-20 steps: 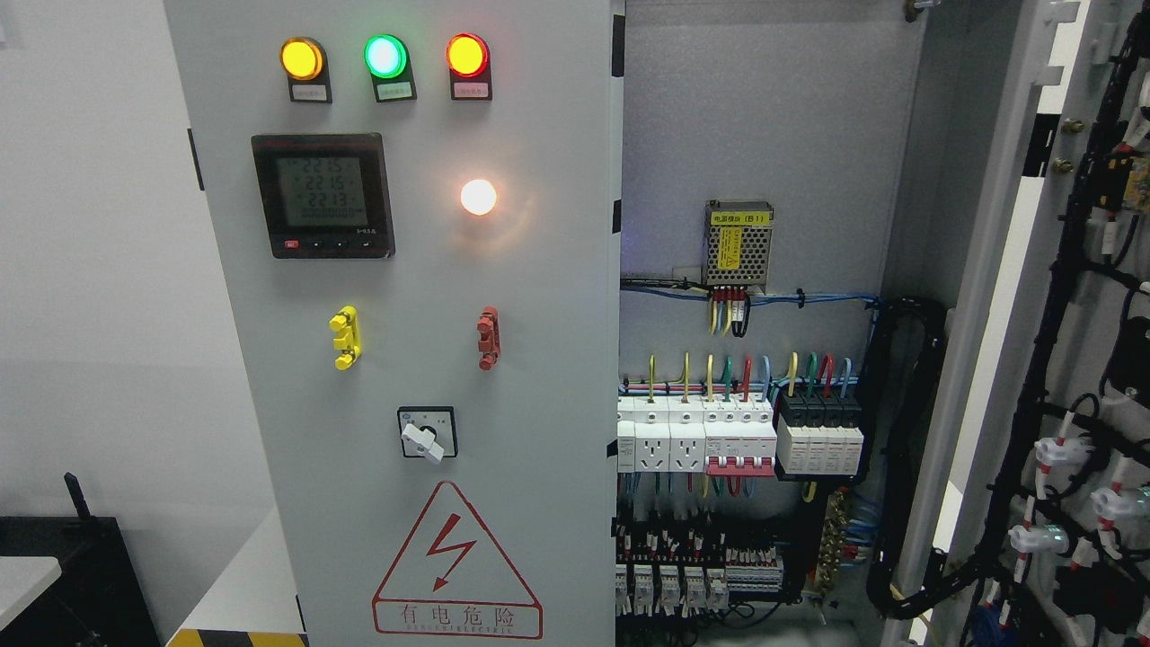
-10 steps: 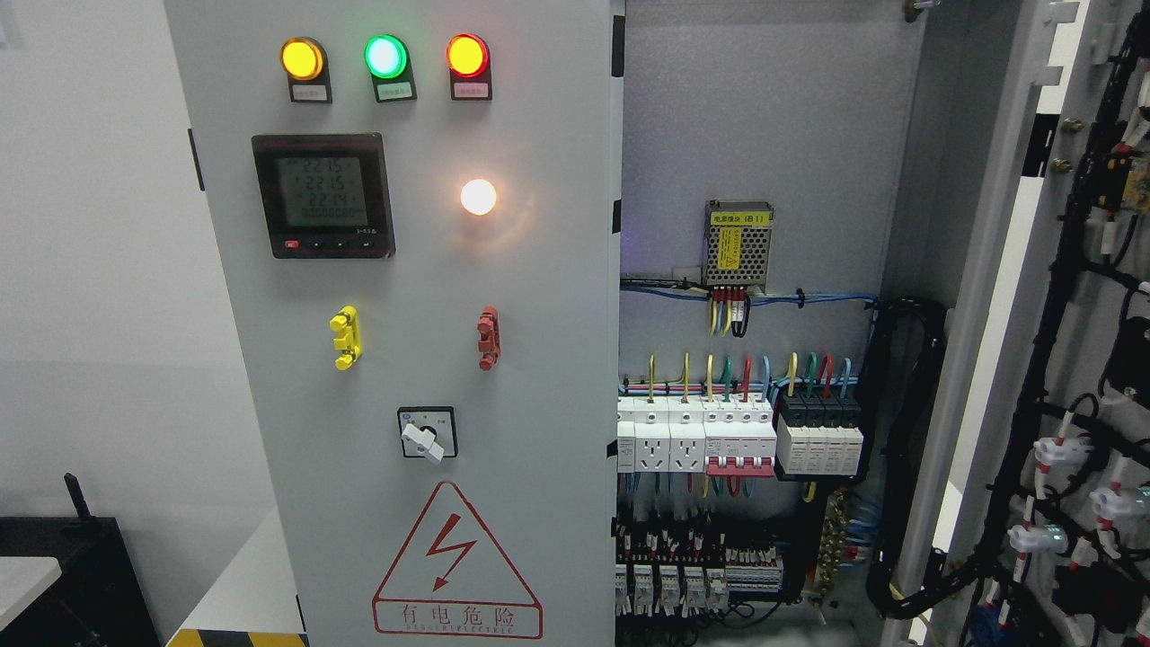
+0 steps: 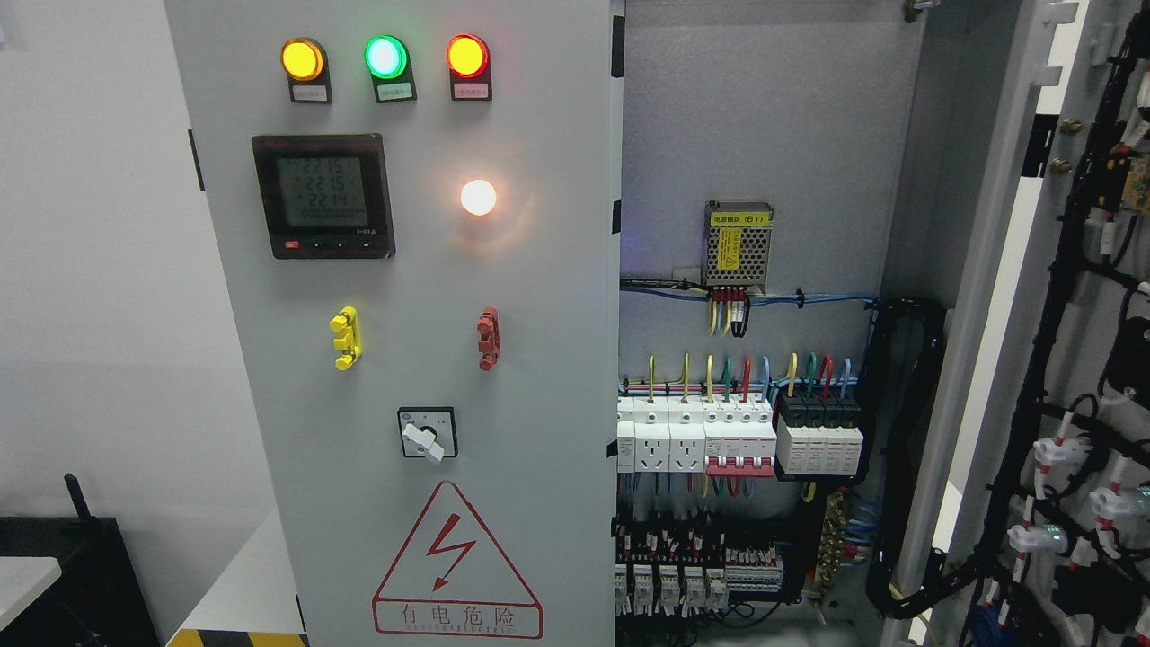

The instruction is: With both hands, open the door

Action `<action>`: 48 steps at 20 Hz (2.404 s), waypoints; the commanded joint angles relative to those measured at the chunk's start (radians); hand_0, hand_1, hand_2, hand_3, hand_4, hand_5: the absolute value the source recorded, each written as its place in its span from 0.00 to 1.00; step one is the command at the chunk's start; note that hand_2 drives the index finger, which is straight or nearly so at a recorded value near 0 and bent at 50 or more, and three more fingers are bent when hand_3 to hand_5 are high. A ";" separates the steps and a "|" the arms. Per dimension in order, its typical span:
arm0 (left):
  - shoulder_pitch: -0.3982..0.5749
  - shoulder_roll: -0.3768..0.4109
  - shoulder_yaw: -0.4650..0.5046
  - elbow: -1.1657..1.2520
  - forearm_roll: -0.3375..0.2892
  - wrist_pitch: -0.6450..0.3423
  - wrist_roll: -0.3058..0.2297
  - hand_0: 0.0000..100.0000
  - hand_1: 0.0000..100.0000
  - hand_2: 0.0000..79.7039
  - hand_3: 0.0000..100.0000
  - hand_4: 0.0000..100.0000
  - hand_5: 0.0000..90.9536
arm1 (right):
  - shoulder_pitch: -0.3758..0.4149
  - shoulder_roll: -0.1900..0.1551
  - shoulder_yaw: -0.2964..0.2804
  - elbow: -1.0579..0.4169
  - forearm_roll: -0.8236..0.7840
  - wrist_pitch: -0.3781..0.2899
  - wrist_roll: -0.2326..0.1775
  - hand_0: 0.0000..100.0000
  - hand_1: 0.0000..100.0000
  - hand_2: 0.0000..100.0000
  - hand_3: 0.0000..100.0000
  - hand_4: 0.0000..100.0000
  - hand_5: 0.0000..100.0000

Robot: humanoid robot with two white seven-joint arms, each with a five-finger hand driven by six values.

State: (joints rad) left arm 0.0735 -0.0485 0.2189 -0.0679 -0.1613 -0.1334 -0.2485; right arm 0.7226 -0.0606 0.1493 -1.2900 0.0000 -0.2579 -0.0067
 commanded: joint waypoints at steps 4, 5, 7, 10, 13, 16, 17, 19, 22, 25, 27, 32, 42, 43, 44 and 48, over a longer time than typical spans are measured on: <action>0.000 -0.002 -0.107 -0.004 0.006 0.029 0.002 0.00 0.00 0.00 0.00 0.00 0.00 | 0.064 -0.061 0.085 -0.428 0.025 -0.112 0.002 0.38 0.00 0.00 0.00 0.00 0.00; 0.000 -0.002 -0.110 -0.003 0.008 0.029 0.002 0.00 0.00 0.00 0.00 0.00 0.00 | 0.064 -0.059 0.085 -0.436 0.023 -0.130 0.002 0.38 0.00 0.00 0.00 0.00 0.00; 0.000 -0.002 -0.111 -0.003 0.011 0.028 0.000 0.00 0.00 0.00 0.00 0.00 0.00 | 0.061 -0.050 0.093 -0.445 0.023 -0.191 0.002 0.38 0.00 0.00 0.00 0.00 0.00; 0.000 -0.002 -0.165 -0.003 0.078 0.026 0.000 0.00 0.00 0.00 0.00 0.00 0.00 | 0.061 -0.042 0.098 -0.468 0.023 -0.244 0.002 0.38 0.00 0.00 0.00 0.00 0.00; -0.001 -0.001 -0.271 -0.003 0.192 0.026 0.000 0.00 0.00 0.00 0.00 0.00 0.00 | 0.058 -0.038 0.098 -0.500 0.023 -0.297 0.002 0.38 0.00 0.00 0.00 0.00 0.00; -0.001 -0.001 -0.279 0.000 0.206 0.026 -0.002 0.00 0.00 0.00 0.00 0.00 0.00 | 0.037 -0.021 0.098 -0.548 0.023 -0.314 0.002 0.38 0.00 0.00 0.00 0.00 0.00; -0.001 -0.001 -0.279 0.002 0.206 0.026 -0.002 0.00 0.00 0.00 0.00 0.00 0.00 | 0.022 -0.016 0.098 -0.558 0.021 -0.314 0.002 0.38 0.00 0.00 0.00 0.00 0.00; -0.001 -0.001 -0.279 0.003 0.206 0.026 -0.003 0.00 0.00 0.00 0.00 0.00 0.00 | -0.011 -0.007 0.098 -0.574 0.021 -0.314 0.002 0.38 0.00 0.00 0.00 0.00 0.00; -0.001 -0.001 -0.279 0.005 0.204 0.024 -0.003 0.00 0.00 0.00 0.00 0.00 0.00 | -0.064 -0.007 0.098 -0.588 0.021 -0.322 0.002 0.38 0.00 0.00 0.00 0.00 0.00; -0.001 -0.001 -0.277 0.005 0.204 0.021 -0.005 0.00 0.00 0.00 0.00 0.00 0.00 | -0.144 0.007 0.096 -0.588 0.015 -0.323 0.002 0.38 0.00 0.00 0.00 0.00 0.00; -0.001 -0.001 -0.276 0.007 0.204 0.021 -0.005 0.00 0.00 0.00 0.00 0.00 0.00 | -0.189 0.008 0.095 -0.588 0.014 -0.323 0.002 0.38 0.00 0.00 0.00 0.00 0.00; -0.001 -0.002 -0.266 0.005 0.204 0.020 -0.006 0.00 0.00 0.00 0.00 0.00 0.00 | -0.298 0.030 0.095 -0.588 0.014 -0.322 0.002 0.38 0.00 0.00 0.00 0.00 0.00; -0.001 -0.002 -0.265 -0.003 0.206 0.018 -0.008 0.00 0.00 0.00 0.00 0.00 0.00 | -0.474 0.067 0.110 -0.568 0.015 -0.152 0.001 0.38 0.00 0.00 0.00 0.00 0.00; -0.001 -0.002 -0.265 -0.004 0.206 0.018 -0.009 0.00 0.00 0.00 0.00 0.00 0.00 | -0.494 0.073 0.110 -0.566 0.015 -0.129 0.001 0.38 0.00 0.00 0.00 0.00 0.00; -0.001 -0.002 -0.265 -0.006 0.204 0.018 -0.009 0.00 0.00 0.00 0.00 0.00 0.00 | -0.512 0.073 0.110 -0.565 0.015 -0.110 0.001 0.38 0.00 0.00 0.00 0.00 0.00; -0.001 -0.002 -0.265 -0.006 0.204 0.018 -0.009 0.00 0.00 0.00 0.00 0.00 0.00 | -0.575 0.073 0.110 -0.558 0.014 -0.054 0.002 0.38 0.00 0.00 0.00 0.00 0.00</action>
State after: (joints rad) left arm 0.0720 -0.0503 -0.0412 -0.0683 0.0428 -0.1144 -0.2572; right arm 0.2437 -0.0145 0.2539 -1.8518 0.0000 -0.3523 -0.0048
